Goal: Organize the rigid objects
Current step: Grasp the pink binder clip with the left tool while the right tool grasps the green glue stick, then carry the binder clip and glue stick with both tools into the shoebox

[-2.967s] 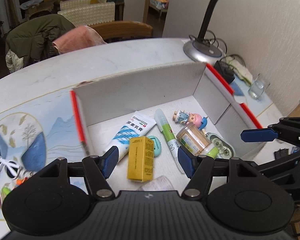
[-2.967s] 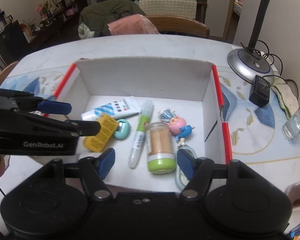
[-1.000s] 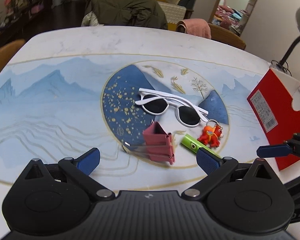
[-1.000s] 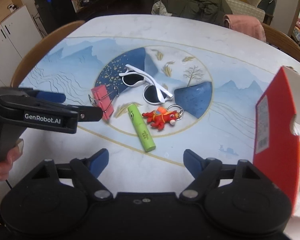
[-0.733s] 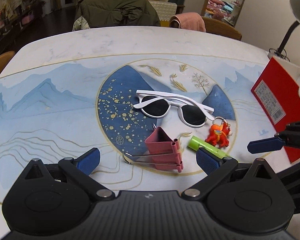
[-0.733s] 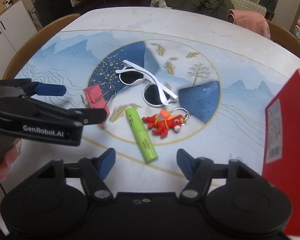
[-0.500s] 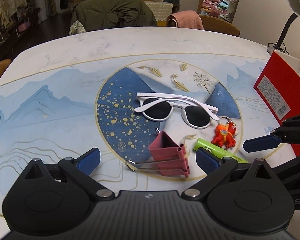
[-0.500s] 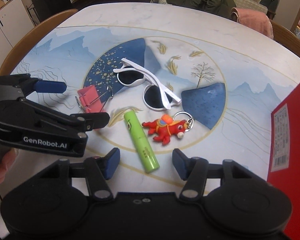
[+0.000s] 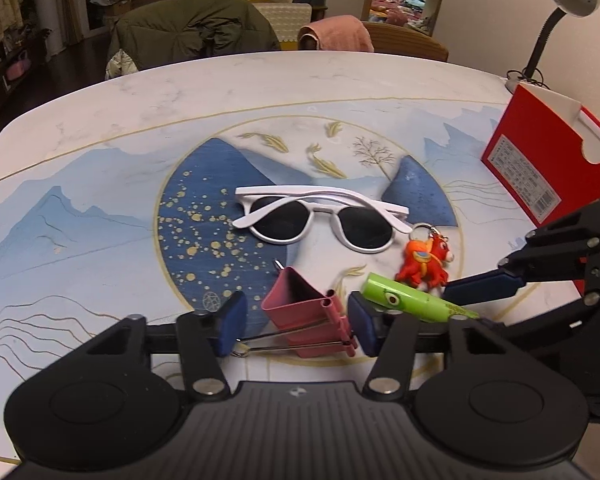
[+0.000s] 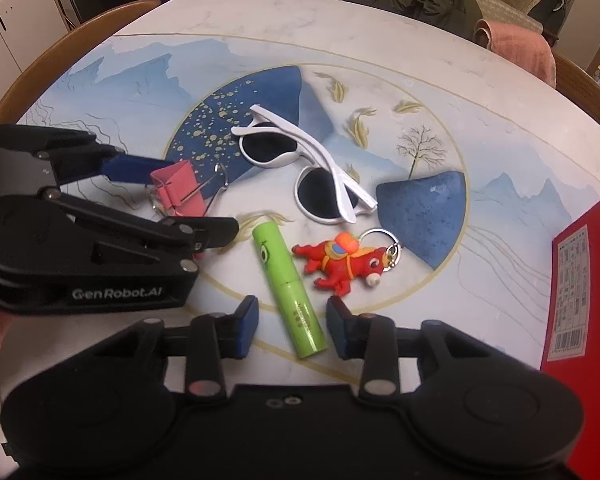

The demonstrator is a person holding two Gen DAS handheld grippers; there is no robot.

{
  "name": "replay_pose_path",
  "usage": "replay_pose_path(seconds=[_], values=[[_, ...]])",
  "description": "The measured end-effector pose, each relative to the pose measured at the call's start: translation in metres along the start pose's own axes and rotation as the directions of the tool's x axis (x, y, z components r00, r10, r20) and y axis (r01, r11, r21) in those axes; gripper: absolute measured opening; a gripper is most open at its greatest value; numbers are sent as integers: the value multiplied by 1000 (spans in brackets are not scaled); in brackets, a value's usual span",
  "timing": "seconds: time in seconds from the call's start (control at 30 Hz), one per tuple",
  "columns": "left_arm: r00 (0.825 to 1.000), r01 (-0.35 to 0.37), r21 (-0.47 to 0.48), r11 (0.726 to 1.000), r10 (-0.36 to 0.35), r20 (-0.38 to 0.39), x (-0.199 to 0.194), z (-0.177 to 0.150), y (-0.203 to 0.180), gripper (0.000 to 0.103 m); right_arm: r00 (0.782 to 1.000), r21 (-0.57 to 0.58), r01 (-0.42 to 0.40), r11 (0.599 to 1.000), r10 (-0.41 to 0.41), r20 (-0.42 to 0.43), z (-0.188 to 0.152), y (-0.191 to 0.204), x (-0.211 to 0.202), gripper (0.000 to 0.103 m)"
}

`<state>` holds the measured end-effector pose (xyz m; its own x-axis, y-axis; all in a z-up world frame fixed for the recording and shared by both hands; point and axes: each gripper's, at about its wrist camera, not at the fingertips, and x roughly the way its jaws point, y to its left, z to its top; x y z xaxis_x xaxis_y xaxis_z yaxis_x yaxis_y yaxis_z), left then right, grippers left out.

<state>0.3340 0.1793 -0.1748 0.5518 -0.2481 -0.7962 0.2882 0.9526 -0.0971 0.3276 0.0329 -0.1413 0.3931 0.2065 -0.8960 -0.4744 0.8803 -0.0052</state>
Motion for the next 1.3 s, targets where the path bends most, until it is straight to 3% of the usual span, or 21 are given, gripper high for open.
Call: replay_pose_path(seconds=[0.13,0.27,0.7,0.87,1.3], values=[[1000,3,3,1000,-3,-4,-3,0,-4,40,1000,10,13,1000,-13,-1,0,0,-1,21],[1000,14,-25,1000,-15,-16,-4,0,-2,40,1000,39,9,999,-9,2,-4,-3,-4,15],[997,38,-86,996,-43,-59,-24,-12,-17,38,997,182,-72,981,74,-9,-36,-18,-28,14],[995,54,-94,994,-61,-79,-33,-20,-30,32,996,216,-91,972,92,9,-50,-25,-47,14],[992,80,-94,992,-88,-85,-55,-30,-70,32,993,291,-118,949,104,64,-97,-59,-108,14]])
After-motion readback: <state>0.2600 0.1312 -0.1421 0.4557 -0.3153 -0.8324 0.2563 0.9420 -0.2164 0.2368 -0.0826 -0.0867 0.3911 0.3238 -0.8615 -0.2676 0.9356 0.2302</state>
